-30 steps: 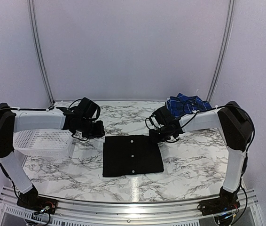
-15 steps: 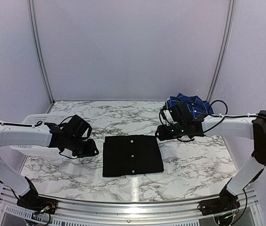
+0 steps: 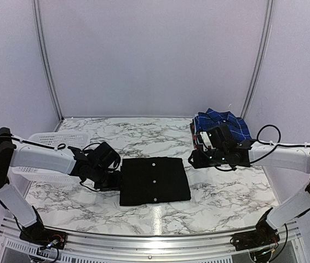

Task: Fold and stack the long sleeve shirts
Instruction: Move the square-folded shirt to the center of the board.

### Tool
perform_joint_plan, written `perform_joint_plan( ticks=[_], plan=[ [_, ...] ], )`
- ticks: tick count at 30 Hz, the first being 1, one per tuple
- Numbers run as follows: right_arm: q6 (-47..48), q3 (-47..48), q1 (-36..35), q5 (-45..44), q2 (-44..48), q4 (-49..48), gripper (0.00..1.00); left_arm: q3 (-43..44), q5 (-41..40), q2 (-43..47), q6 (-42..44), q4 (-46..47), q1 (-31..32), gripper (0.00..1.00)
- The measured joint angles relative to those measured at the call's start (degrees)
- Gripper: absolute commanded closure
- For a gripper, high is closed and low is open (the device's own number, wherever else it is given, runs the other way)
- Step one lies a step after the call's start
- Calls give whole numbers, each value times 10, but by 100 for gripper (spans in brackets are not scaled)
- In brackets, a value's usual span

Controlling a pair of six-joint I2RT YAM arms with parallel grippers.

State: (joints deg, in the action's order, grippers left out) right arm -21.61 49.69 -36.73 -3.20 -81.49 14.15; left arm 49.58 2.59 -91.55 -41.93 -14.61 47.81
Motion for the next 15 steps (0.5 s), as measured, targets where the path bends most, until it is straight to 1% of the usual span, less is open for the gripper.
perform_joint_plan(
  ticks=[2, 5, 6, 8, 10, 11, 12, 15],
  plan=[
    [-2, -6, 0, -1, 6, 0, 44, 7, -3, -21, -3, 1, 3, 60],
    [-4, -12, 0, -2, 10, 0, 44, 19, -7, -49, -5, 2, 6, 65],
    [-5, -13, 0, -2, 10, 0, 44, 25, -9, -53, -6, 4, 7, 69],
    [-7, -15, 0, -2, 10, 0, 44, 33, -11, -61, -9, 9, 7, 79],
    [-7, -17, 0, -4, 10, 1, 43, 38, -14, -69, -8, 10, 9, 87],
    [-8, -17, 0, -6, 10, 0, 43, 40, -17, -70, -9, 10, 9, 92],
    [-8, -18, 0, -9, 10, 0, 42, 40, -20, -71, -12, 11, 9, 99],
    [-8, -18, 0, -19, 10, 0, 41, 41, -34, -71, -15, 13, 9, 100]
  ],
)
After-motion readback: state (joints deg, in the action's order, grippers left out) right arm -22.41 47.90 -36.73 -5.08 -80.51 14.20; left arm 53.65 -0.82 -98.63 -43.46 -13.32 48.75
